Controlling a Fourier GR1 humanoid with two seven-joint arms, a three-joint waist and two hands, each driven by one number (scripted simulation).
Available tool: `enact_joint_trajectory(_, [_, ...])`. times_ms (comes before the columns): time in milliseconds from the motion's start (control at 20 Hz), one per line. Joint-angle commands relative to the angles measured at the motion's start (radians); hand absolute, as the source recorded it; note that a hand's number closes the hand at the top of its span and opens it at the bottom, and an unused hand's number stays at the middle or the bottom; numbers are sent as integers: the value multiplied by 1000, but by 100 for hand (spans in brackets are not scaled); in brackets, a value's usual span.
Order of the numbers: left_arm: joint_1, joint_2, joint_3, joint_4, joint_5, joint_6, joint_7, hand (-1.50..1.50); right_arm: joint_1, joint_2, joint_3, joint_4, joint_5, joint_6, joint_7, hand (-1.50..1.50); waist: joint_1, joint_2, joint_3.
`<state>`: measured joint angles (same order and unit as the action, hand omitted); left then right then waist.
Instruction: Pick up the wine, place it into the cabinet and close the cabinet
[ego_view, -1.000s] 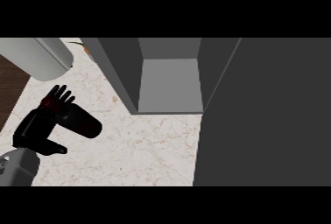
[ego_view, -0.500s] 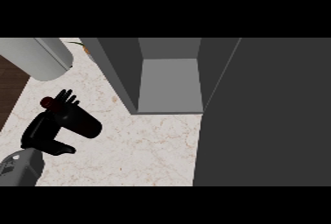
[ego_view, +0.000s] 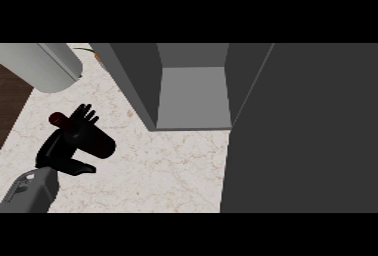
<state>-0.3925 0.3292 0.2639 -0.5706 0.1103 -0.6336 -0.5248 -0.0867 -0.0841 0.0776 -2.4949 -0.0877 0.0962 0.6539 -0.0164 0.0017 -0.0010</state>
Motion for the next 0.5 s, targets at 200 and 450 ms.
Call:
enact_joint_trajectory(200, [-44, -4, -2, 108, -8, -60, -117, -150, 1, 16, 3, -105, -75, -13, 49, -150, -5, 2, -1])
enact_joint_trajectory(450, [-61, -1, -4, 114, 22, -134, -107, 150, 49, 22, 14, -136, -61, -12, 58, -150, -8, 0, -1])
